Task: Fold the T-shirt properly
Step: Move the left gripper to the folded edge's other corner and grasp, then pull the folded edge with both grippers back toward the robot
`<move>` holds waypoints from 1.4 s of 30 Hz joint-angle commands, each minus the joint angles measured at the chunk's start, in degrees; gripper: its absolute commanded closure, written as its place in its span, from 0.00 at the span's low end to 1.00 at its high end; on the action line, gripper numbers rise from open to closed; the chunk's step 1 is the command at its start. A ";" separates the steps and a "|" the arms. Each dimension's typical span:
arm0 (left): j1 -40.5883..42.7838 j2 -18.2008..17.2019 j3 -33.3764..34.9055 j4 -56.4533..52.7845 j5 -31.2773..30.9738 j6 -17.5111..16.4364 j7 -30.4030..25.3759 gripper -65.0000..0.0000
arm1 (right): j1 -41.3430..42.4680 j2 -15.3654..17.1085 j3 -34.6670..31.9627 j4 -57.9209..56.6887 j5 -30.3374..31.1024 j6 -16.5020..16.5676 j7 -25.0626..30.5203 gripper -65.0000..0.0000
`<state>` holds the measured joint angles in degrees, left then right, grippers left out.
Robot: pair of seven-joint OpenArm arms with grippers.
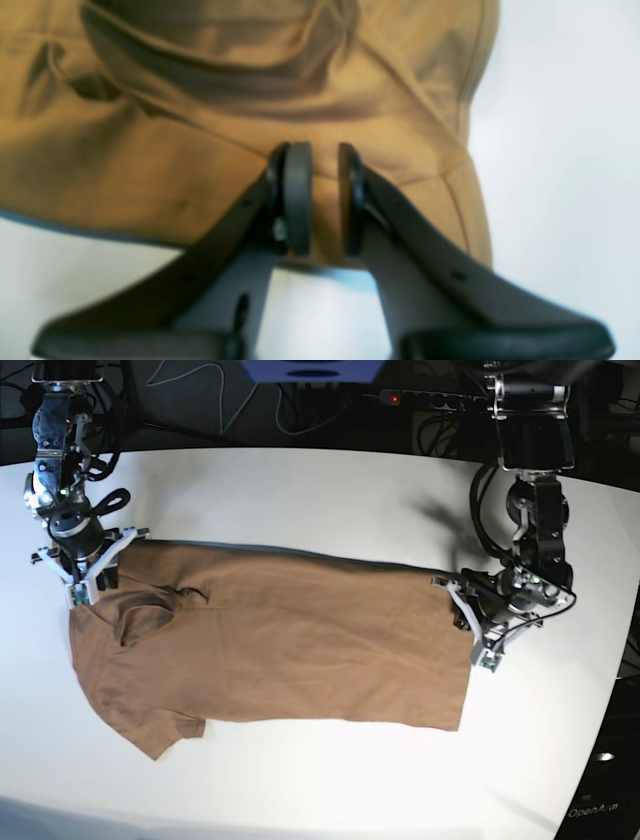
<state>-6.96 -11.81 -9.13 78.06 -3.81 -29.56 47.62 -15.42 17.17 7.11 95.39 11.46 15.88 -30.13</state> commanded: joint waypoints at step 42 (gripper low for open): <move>2.96 -4.14 6.27 -8.04 -0.54 0.24 -6.52 0.97 | 5.88 3.53 0.40 -12.80 0.36 -0.27 1.34 1.00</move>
<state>-5.06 -15.44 -3.20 70.61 -7.27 -28.93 35.09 -9.76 19.88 7.16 81.87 11.90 15.86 -29.23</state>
